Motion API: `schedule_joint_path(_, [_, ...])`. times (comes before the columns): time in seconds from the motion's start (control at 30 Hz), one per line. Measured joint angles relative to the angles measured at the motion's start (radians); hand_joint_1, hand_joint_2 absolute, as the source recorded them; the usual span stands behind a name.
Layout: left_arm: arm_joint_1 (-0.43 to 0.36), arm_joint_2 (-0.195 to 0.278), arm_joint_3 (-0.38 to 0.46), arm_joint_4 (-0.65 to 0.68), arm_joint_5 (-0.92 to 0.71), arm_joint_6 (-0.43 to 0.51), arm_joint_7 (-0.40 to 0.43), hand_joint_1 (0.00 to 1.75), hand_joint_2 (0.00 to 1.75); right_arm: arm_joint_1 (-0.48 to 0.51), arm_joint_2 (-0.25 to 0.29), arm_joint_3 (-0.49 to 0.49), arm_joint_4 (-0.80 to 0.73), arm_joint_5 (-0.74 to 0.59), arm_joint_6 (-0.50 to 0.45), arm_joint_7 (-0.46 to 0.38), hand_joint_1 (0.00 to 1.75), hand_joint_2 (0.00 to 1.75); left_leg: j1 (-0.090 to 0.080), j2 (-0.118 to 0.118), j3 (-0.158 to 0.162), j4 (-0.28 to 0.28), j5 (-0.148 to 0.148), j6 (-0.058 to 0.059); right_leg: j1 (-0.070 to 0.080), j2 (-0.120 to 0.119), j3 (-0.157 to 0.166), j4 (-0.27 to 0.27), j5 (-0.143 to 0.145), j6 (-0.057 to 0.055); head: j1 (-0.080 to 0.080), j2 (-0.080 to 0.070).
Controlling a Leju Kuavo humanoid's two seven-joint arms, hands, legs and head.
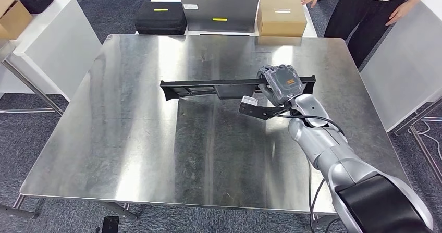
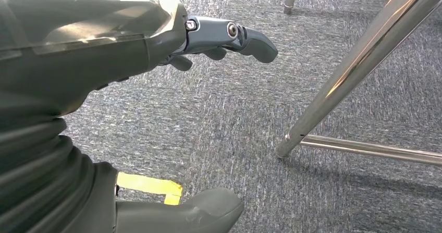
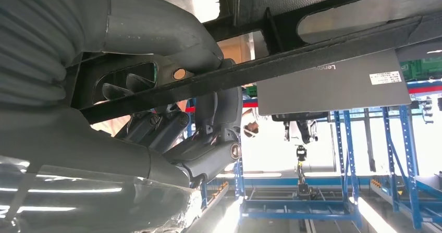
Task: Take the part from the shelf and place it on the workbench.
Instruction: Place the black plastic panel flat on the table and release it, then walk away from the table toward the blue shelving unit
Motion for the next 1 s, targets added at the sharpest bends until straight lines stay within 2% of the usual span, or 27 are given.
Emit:
schedule_joint_path(0.27, [0.000,0.000,0.001,0.000,0.000,-0.005,0.018,0.00,1.75,0.000,0.000,0.000,0.000,-0.002,0.000,0.000,1.75,1.75,0.000,0.000,0.000,0.000,0.000,0.000,0.000,0.000,0.000,0.000,0.000,0.000,0.000,0.000])
schedule_joint_path(0.37, [0.000,0.000,0.001,0.000,-0.012,0.024,-0.003,0.00,1.75,0.001,0.003,0.000,0.000,-0.004,0.001,-0.013,1.75,1.75,0.000,0.000,0.000,0.000,0.000,0.000,0.000,0.000,0.000,0.000,0.000,0.000,0.000,0.000])
schedule_joint_path(0.5, [0.000,-0.001,0.001,0.000,-0.020,0.085,-0.081,0.00,1.75,0.002,0.013,0.001,0.000,0.002,0.000,-0.037,0.00,1.75,0.000,0.000,0.000,0.000,0.000,0.000,0.000,0.000,0.000,0.000,0.000,0.000,0.000,0.000])
schedule_joint_path(0.57, [0.000,-0.001,0.002,0.000,-0.012,0.087,-0.093,0.00,1.75,0.002,0.020,0.002,0.000,0.002,-0.001,-0.039,0.00,1.75,0.000,0.000,0.000,0.000,0.000,0.000,0.000,0.000,0.000,0.000,0.000,0.000,0.000,0.000])
schedule_joint_path(0.7, [0.001,-0.001,0.011,0.000,0.001,0.087,-0.088,0.00,0.00,0.002,0.028,0.005,0.000,0.002,-0.002,-0.039,0.00,1.75,0.000,-0.001,0.000,0.000,0.000,0.000,0.000,0.000,0.000,0.000,0.000,0.000,0.000,0.000])
schedule_joint_path(1.0, [0.001,0.000,0.019,0.000,0.003,0.084,-0.065,0.00,0.00,0.001,0.029,0.009,0.000,-0.004,-0.002,-0.038,0.00,1.75,0.000,-0.001,0.000,0.000,0.000,0.000,0.000,-0.001,0.000,0.000,0.000,0.000,0.000,0.000])
